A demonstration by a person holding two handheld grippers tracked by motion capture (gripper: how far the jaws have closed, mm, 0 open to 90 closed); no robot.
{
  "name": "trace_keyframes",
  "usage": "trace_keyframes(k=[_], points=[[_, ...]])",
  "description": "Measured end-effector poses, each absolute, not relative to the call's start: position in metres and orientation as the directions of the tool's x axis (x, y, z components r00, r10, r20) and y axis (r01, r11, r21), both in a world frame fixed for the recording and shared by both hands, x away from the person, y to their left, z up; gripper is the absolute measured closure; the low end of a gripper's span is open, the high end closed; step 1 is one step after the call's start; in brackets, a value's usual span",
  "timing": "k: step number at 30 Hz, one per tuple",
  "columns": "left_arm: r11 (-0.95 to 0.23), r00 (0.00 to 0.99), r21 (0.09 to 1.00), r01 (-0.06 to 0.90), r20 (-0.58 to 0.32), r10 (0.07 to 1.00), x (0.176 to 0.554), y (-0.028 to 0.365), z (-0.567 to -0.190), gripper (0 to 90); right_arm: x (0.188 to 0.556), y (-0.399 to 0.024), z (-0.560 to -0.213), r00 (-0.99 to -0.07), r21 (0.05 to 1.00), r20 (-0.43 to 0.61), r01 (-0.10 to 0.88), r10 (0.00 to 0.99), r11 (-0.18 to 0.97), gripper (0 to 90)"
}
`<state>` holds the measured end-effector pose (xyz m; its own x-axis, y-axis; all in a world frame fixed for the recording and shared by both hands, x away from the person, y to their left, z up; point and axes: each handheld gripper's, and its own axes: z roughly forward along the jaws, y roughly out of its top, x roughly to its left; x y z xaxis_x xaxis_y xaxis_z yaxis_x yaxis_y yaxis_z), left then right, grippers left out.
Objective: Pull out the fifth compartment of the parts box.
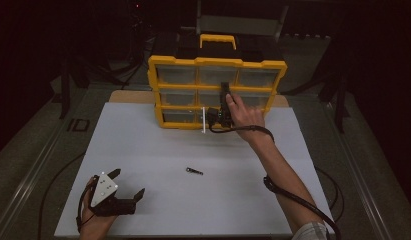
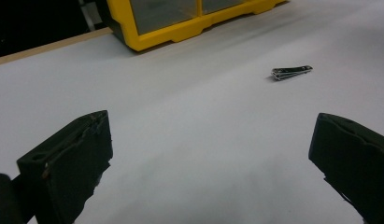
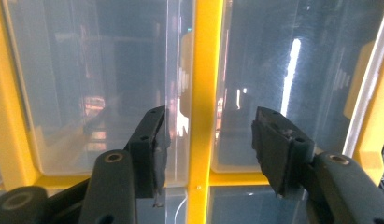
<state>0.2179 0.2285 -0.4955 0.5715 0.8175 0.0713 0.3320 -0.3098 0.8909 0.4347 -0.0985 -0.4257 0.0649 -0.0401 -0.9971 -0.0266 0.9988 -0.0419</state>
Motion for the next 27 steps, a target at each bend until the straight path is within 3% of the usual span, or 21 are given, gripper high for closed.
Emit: trace_keyframes(k=[11,20,27], points=[[-0.312,0.573,0.889,0.334,0.071,0.817,0.218,0.228,-0.496,0.5,0.425,-0.103,-0.427,0.059,-0.056,-0.997,-0.050,-0.053,0.997,51.7],[-0.313,0.575,0.889,0.335,0.070,0.815,0.218,0.227,-0.497,0.4,0.423,-0.103,-0.425,-0.017,-0.089,-0.996,-0.040,-0.090,0.995,69.4],[-0.313,0.576,0.888,0.336,0.070,0.815,0.218,0.227,-0.497,0.4,0.423,-0.102,-0.423,-0.053,-0.075,-0.996,-0.030,-0.077,0.997,74.8]])
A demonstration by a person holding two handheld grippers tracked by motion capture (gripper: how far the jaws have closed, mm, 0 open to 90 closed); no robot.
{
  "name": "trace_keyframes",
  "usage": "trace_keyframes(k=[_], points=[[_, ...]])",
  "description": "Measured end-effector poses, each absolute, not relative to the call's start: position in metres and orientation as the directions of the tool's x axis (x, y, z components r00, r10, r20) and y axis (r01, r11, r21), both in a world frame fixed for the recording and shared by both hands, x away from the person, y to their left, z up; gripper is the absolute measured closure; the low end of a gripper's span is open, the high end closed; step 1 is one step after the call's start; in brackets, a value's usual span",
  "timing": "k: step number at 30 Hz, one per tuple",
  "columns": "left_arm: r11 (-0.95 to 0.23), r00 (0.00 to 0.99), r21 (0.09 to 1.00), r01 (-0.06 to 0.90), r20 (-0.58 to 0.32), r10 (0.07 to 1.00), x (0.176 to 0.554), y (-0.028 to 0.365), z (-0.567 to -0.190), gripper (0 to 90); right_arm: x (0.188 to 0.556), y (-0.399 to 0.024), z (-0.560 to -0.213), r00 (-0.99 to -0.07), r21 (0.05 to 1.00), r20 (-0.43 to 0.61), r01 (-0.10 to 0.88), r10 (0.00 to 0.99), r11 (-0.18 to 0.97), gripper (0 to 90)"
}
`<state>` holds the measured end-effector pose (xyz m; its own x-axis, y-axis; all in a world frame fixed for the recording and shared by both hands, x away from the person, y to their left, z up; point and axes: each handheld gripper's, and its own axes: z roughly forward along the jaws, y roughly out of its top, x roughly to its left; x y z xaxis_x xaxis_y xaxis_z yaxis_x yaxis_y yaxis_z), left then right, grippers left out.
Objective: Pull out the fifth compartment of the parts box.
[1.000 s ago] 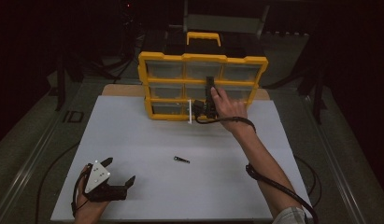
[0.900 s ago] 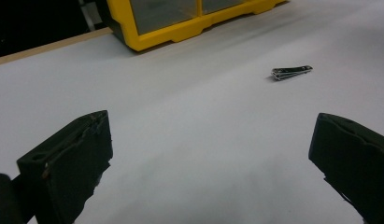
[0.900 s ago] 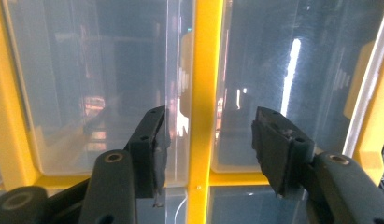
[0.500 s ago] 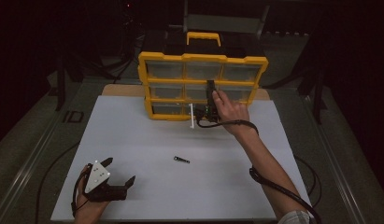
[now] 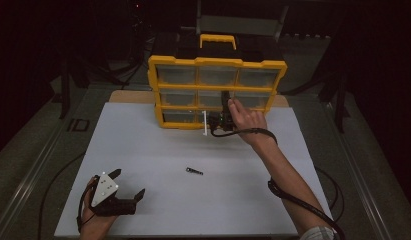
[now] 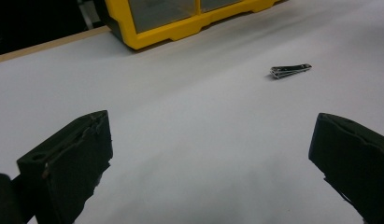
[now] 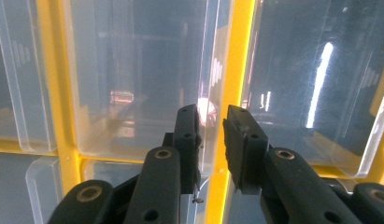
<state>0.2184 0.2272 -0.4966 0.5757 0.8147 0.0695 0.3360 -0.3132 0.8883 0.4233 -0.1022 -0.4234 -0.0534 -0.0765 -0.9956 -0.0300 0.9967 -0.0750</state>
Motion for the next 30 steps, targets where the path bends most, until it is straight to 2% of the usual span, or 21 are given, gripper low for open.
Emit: trace_keyframes(k=[9,30], points=[[-0.316,0.576,0.888,0.335,0.072,0.814,0.218,0.227,-0.496,0.4,0.423,-0.101,-0.424,-0.062,-0.053,-0.997,-0.021,-0.055,0.998,78.4],[-0.316,0.575,0.888,0.334,0.073,0.815,0.218,0.227,-0.496,0.5,0.410,-0.105,-0.424,-0.069,-0.047,-0.996,-0.044,-0.050,0.998,78.8]])
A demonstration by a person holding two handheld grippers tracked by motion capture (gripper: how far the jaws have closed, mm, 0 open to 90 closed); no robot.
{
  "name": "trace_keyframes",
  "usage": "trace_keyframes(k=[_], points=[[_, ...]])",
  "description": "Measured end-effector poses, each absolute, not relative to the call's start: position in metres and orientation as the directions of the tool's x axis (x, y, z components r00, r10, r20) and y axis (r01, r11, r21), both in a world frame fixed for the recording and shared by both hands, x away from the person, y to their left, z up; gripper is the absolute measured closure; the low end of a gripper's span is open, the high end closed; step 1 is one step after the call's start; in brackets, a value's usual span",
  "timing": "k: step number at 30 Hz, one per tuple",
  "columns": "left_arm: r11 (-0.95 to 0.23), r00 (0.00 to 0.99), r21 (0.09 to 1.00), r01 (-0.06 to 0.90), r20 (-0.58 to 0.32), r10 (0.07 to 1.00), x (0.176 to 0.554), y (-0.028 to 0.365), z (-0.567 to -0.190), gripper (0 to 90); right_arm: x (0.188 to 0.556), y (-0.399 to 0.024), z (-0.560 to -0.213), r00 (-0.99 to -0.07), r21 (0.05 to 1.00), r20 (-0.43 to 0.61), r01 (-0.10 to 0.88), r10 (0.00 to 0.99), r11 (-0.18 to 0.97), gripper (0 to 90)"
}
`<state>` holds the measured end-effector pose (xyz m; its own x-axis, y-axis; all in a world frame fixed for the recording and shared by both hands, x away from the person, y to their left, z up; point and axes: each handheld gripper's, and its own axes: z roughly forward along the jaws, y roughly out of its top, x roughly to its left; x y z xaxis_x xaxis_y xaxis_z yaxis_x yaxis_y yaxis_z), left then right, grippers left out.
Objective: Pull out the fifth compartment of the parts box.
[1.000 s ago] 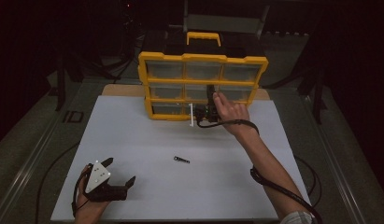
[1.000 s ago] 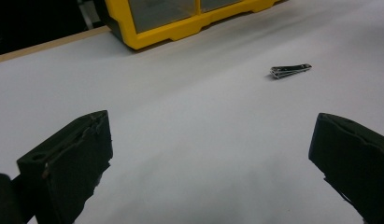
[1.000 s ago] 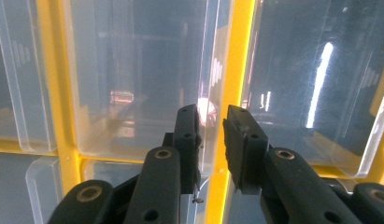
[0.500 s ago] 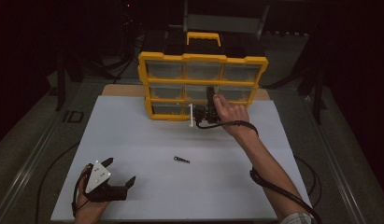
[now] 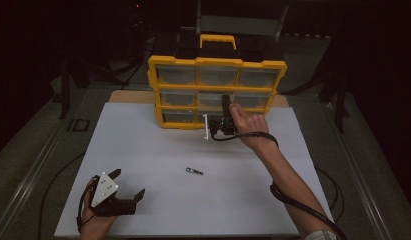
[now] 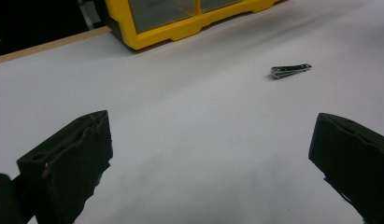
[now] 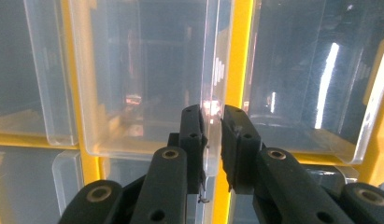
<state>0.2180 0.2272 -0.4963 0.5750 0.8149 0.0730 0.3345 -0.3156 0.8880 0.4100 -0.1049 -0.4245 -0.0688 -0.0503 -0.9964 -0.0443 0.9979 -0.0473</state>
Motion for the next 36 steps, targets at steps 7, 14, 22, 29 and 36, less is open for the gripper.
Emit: trace_keyframes(k=[7,14,22,29,36], points=[[-0.316,0.575,0.887,0.336,0.073,0.815,0.218,0.227,-0.497,0.4,0.403,-0.107,-0.424,-0.071,-0.043,-0.996,-0.055,-0.046,0.998,78.8],[-0.317,0.577,0.887,0.336,0.072,0.814,0.218,0.226,-0.497,0.5,0.396,-0.108,-0.424,-0.068,-0.033,-0.997,-0.068,-0.037,0.997,78.8],[-0.315,0.577,0.887,0.337,0.069,0.814,0.219,0.226,-0.497,0.5,0.385,-0.109,-0.423,-0.073,-0.029,-0.997,-0.090,-0.036,0.995,78.8],[-0.316,0.577,0.887,0.338,0.070,0.814,0.219,0.227,-0.497,0.5,0.376,-0.112,-0.423,-0.076,-0.032,-0.996,-0.100,-0.040,0.994,78.8],[-0.316,0.576,0.886,0.339,0.070,0.815,0.219,0.227,-0.497,0.4,0.368,-0.114,-0.423,-0.078,-0.029,-0.996,-0.110,-0.038,0.993,78.8]])
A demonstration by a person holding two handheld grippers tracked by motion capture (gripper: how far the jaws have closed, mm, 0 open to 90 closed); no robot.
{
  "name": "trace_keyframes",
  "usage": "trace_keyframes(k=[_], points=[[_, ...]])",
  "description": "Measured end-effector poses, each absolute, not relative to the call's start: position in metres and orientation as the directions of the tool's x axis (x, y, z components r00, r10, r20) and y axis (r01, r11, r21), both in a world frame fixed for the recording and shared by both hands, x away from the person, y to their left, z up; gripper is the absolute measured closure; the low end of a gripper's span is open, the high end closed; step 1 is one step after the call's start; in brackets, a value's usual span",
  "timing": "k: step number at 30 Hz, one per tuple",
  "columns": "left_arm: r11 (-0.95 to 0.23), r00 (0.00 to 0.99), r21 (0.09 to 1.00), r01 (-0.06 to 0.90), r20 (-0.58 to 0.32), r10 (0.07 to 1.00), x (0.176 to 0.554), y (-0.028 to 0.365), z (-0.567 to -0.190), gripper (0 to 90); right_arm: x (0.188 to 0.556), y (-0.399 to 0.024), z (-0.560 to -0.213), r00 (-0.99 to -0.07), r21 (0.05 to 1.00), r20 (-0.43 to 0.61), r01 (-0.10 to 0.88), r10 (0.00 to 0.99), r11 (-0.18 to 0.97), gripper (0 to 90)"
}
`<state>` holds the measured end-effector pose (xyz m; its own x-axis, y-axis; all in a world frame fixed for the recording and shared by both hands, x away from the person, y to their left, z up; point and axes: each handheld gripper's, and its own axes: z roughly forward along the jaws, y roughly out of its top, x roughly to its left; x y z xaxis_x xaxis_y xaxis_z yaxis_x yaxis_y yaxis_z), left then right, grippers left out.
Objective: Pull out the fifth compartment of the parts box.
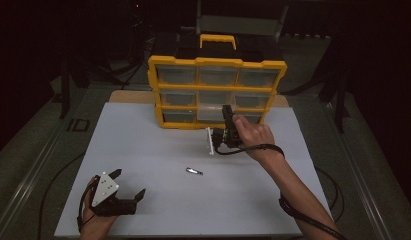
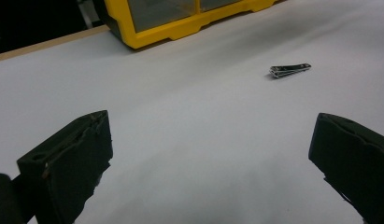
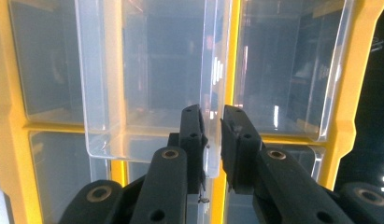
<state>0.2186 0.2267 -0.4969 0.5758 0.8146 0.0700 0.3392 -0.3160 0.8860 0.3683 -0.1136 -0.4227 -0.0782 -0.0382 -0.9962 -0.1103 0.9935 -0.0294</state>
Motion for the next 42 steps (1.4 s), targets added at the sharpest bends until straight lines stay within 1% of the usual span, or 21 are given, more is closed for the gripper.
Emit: trace_keyframes(k=[14,42], points=[[-0.317,0.578,0.886,0.339,0.070,0.813,0.219,0.226,-0.497,0.5,0.352,-0.117,-0.422,-0.083,-0.018,-0.996,-0.123,-0.029,0.992,78.8],[-0.318,0.578,0.885,0.339,0.071,0.813,0.219,0.226,-0.497,0.5,0.341,-0.118,-0.423,-0.100,-0.025,-0.994,-0.131,-0.038,0.991,77.7]])
